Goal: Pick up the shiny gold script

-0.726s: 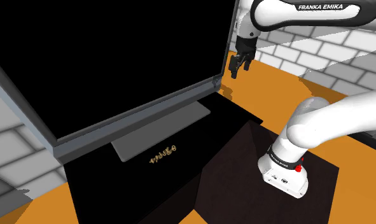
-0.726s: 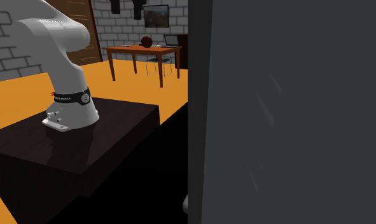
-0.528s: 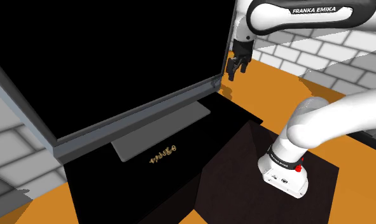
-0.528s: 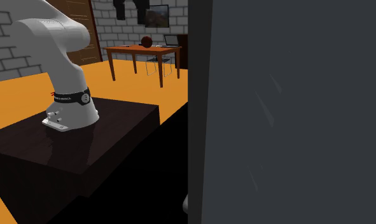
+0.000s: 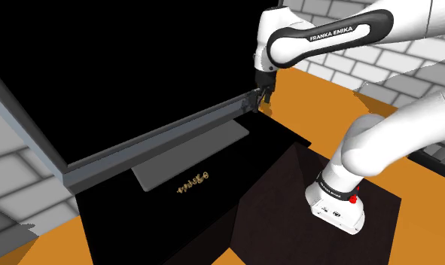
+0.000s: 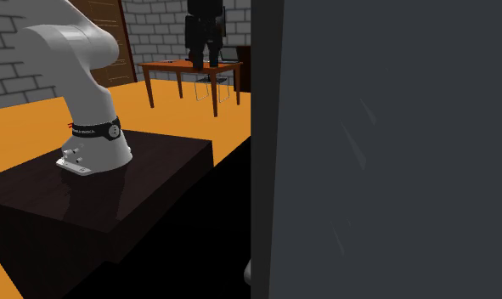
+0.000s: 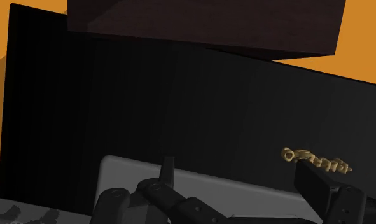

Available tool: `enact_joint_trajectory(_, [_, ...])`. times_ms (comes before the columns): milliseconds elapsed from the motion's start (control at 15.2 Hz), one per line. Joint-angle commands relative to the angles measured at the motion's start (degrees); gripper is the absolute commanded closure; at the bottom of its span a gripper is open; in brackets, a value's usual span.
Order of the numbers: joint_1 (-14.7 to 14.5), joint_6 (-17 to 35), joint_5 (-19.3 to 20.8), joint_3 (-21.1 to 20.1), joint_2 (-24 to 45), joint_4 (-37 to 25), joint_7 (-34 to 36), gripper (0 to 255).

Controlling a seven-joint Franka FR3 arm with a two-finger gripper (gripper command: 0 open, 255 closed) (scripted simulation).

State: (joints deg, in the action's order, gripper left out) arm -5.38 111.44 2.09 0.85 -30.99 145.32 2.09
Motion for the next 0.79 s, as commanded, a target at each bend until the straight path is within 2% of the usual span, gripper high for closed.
enact_joint_trajectory(0, [-0.9,4.2,-0.9,0.3,3.5,0.7,-1.4,0])
enact_joint_trajectory(726, [-6.6,22.8,-8.8,-0.5,25.3,-1.9,-9.9,0])
